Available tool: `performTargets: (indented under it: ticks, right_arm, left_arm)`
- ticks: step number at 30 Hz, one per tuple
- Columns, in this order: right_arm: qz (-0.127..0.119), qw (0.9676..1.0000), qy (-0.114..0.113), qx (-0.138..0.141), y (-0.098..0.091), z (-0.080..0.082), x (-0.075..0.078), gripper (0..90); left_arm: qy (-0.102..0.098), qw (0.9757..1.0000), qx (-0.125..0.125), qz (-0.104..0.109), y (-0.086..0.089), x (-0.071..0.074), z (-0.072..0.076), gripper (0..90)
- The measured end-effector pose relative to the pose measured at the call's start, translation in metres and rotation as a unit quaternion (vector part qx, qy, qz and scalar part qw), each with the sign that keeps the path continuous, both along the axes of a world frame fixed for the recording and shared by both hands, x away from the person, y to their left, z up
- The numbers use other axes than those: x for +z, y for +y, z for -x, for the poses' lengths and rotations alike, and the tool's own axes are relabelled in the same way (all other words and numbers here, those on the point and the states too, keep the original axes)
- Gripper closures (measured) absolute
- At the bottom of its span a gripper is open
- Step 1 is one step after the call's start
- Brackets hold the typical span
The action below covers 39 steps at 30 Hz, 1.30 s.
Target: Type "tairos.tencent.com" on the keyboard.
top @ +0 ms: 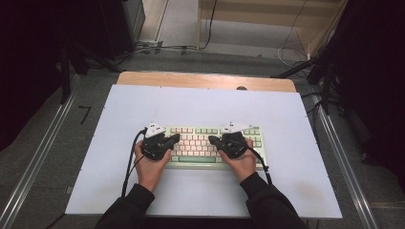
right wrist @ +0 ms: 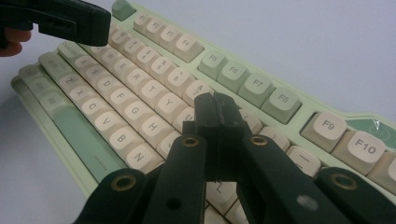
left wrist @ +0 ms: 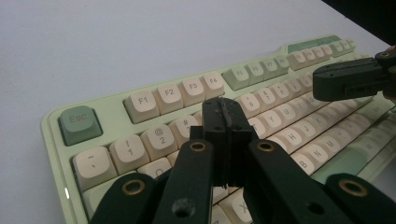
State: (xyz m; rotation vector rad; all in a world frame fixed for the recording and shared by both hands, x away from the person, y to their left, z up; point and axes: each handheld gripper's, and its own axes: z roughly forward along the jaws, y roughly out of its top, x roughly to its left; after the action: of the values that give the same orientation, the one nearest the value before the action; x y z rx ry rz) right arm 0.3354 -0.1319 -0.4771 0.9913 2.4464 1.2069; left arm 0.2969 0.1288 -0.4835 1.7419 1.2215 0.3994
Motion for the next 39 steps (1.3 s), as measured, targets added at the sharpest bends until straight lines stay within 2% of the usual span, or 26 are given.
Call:
performTargets:
  ticks: [31,39]
  right_arm:
    - [-0.002,1.0000,-0.002,-0.003,-0.001,0.000,0.001,88.3]
    - [-0.002,1.0000,-0.002,-0.003,-0.001,0.000,0.001,88.3]
  left_arm:
    - [-0.004,1.0000,-0.008,0.000,-0.008,-0.001,-0.004,90.0]
    - [0.001,0.9999,-0.017,0.000,-0.014,-0.002,-0.006,90.0]
